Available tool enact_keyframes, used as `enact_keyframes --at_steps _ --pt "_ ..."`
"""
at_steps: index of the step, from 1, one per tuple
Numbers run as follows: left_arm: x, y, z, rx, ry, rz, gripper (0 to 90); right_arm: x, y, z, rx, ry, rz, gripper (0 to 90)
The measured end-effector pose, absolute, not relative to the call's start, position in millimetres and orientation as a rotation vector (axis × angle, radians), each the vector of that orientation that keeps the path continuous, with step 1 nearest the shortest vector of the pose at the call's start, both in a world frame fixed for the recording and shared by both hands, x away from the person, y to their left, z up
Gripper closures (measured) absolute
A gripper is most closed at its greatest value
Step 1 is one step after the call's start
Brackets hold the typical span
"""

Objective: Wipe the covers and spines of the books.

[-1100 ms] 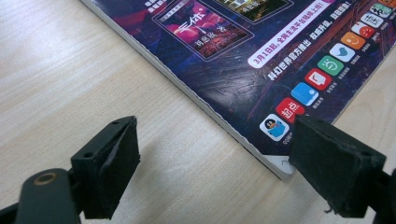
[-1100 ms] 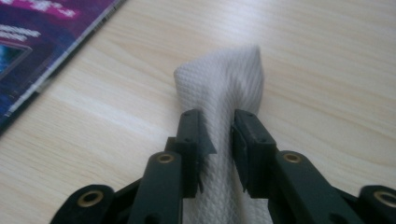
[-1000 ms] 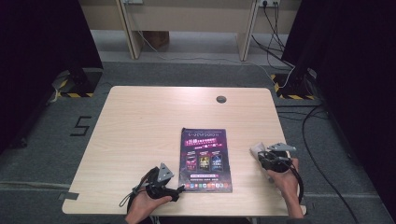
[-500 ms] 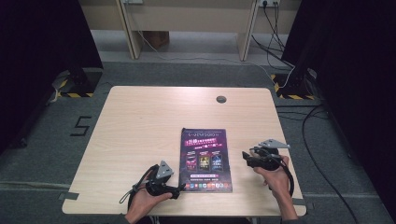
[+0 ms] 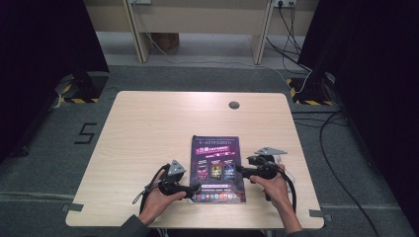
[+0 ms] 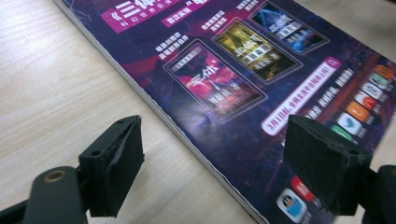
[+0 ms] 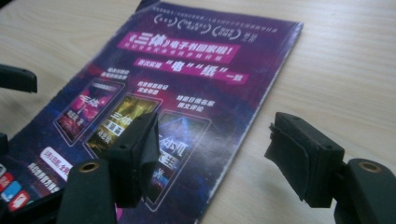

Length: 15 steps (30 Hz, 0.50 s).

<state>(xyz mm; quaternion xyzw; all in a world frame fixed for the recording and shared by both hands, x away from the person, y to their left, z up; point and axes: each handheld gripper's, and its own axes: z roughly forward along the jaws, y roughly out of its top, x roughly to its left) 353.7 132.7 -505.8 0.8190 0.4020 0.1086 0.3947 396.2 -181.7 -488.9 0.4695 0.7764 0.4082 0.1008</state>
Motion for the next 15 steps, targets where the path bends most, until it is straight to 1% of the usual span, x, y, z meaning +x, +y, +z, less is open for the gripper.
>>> enact_keyframes --at_steps 3,7,9,12,14,15 --pt "357.9 128.8 -508.9 2.14 1.01 0.262 19.4 399.9 -171.8 -494.9 1.379 2.323 1.174 34.9" --pt "360.9 124.1 -510.9 2.144 1.003 0.255 19.7 403.3 -161.5 -501.4 1.377 2.344 1.136 37.3" --pt "362.0 121.1 -511.0 2.143 0.999 0.256 19.8 404.1 -158.0 -501.6 1.385 2.317 1.128 40.6" --pt "360.7 115.2 -511.1 2.15 0.984 0.26 20.5 403.3 -154.0 -502.8 1.38 2.336 1.167 43.8" --pt "359.7 114.1 -510.7 2.156 0.982 0.266 19.2 401.7 -150.9 -504.2 1.372 2.349 1.203 44.1" --pt "359.5 114.6 -510.5 2.155 0.986 0.262 19.4 400.7 -149.2 -503.3 1.381 2.345 1.19 45.8"
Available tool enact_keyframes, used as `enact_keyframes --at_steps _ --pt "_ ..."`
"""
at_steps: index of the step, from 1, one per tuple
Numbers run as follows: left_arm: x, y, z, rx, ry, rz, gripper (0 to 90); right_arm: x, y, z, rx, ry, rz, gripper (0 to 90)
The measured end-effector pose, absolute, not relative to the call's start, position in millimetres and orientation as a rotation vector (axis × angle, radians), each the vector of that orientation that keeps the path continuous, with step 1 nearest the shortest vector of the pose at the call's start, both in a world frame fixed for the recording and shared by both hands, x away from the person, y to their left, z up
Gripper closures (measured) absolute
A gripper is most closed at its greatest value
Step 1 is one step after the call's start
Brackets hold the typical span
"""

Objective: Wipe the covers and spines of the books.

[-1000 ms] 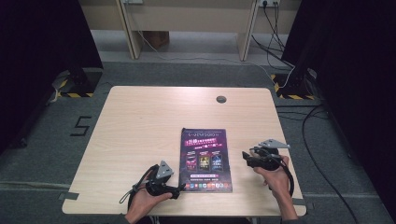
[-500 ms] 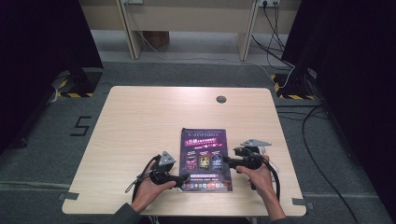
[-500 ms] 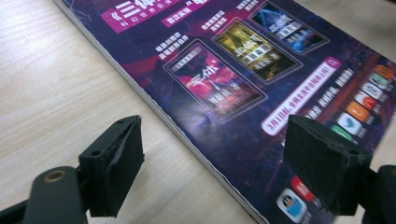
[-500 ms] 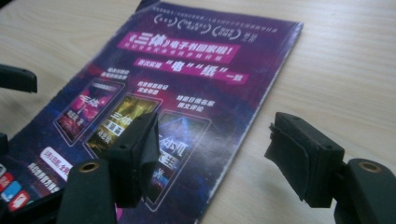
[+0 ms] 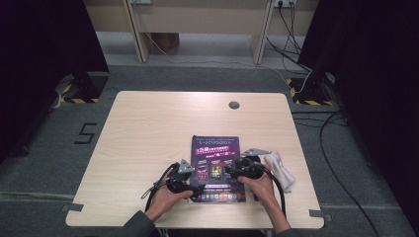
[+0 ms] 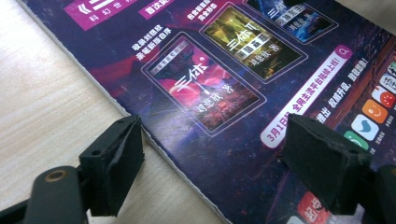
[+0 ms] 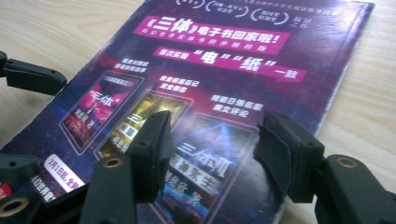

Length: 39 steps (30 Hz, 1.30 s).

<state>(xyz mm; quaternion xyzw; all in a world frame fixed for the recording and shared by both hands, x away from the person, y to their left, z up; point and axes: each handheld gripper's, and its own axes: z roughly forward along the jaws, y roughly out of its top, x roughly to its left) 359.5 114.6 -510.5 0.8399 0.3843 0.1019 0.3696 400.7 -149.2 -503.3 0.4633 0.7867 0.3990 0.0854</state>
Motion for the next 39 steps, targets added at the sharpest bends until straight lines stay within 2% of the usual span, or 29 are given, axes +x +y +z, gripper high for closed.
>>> enact_keyframes --at_steps 6,10,17,31,36,39 --pt "359.4 114.6 -510.8 2.153 0.988 0.261 20.0 403.4 -156.1 -503.9 1.406 2.291 1.163 44.5" --pt "359.4 114.7 -510.8 2.153 0.988 0.259 20.0 404.6 -156.4 -503.9 1.367 2.285 1.062 40.3" --pt "358.8 114.7 -510.3 2.16 0.985 0.257 20.1 403.6 -156.2 -507.8 1.391 2.292 1.065 39.7" --pt "326.3 126.4 -507.3 2.226 0.922 0.223 19.7 368.7 -151.4 -504.0 1.312 2.379 1.057 43.5" --pt "327.5 132.9 -506.3 2.214 0.922 0.185 23.9 364.3 -152.3 -504.5 1.341 2.38 1.068 46.4" --pt "332.4 133.7 -506.2 2.186 0.946 0.198 23.2 369.5 -154.8 -505.1 1.38 2.361 1.11 47.5"
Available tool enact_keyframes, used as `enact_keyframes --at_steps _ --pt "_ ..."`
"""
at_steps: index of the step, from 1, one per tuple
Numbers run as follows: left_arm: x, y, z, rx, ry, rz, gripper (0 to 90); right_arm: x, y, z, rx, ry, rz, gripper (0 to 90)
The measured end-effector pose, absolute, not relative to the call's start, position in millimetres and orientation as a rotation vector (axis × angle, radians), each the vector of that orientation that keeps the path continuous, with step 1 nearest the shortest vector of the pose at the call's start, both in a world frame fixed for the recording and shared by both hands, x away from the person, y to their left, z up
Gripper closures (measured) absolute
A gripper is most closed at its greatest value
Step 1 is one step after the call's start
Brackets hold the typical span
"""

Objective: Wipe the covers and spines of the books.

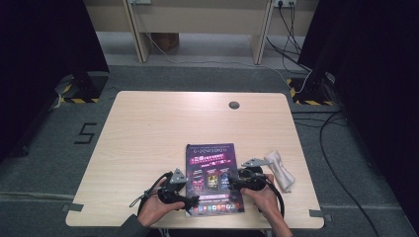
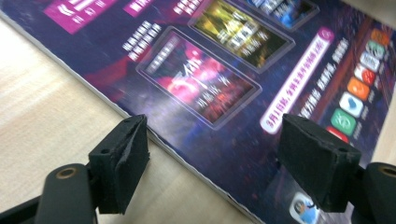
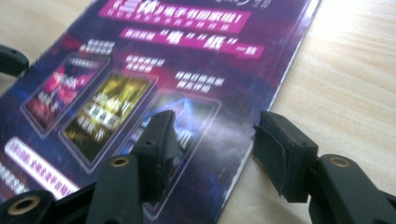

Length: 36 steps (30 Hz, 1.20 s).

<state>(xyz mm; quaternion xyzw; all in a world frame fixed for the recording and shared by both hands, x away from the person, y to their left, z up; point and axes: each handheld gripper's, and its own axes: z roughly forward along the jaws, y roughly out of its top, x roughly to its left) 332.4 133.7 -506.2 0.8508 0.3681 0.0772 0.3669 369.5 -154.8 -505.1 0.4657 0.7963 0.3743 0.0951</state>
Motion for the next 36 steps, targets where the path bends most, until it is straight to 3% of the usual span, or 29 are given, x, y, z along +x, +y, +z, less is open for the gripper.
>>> enact_keyframes --at_steps 9,26,36 --pt "342.6 131.3 -508.6 2.174 0.982 0.215 21.5 392.6 -154.8 -510.7 1.46 2.286 1.207 44.3" --pt "338.2 129.8 -508.3 2.19 0.957 0.242 25.7 387.0 -155.4 -498.8 1.614 2.156 1.341 42.7" --pt "336.3 132.4 -508.6 2.181 0.974 0.251 26.4 377.0 -153.0 -475.6 1.482 2.221 1.449 56.6"
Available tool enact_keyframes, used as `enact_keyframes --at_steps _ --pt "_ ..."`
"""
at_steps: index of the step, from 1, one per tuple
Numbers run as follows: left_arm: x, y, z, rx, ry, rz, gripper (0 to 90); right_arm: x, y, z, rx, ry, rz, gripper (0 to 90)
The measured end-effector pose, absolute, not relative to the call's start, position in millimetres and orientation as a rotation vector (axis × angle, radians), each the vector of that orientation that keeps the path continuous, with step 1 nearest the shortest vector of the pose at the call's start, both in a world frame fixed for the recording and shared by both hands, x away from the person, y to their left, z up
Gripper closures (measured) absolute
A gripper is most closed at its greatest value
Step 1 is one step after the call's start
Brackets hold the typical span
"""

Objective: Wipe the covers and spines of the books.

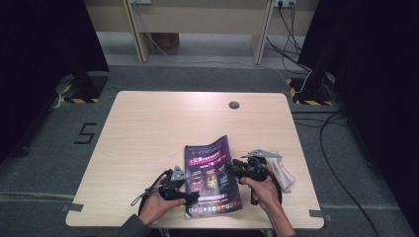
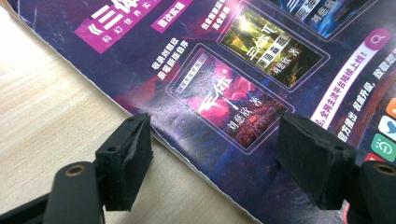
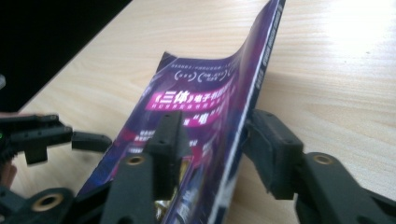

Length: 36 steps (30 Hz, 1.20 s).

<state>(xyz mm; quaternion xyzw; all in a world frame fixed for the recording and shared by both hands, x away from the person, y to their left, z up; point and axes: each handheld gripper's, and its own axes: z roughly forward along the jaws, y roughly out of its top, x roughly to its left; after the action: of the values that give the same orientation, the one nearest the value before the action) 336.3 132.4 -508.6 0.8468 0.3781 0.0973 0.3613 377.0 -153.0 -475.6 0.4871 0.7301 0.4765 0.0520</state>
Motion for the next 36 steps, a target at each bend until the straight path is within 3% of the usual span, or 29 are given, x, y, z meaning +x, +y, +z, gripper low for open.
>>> enact_keyframes --at_steps 23,36 --pt "334.0 131.7 -510.1 2.155 0.969 0.29 26.3 373.0 -136.3 -475.5 1.238 2.392 1.243 69.2" --pt "332.3 185.2 -496.9 2.005 1.08 0.303 26.7 390.9 -127.9 -459.6 1.171 2.472 1.145 75.5"
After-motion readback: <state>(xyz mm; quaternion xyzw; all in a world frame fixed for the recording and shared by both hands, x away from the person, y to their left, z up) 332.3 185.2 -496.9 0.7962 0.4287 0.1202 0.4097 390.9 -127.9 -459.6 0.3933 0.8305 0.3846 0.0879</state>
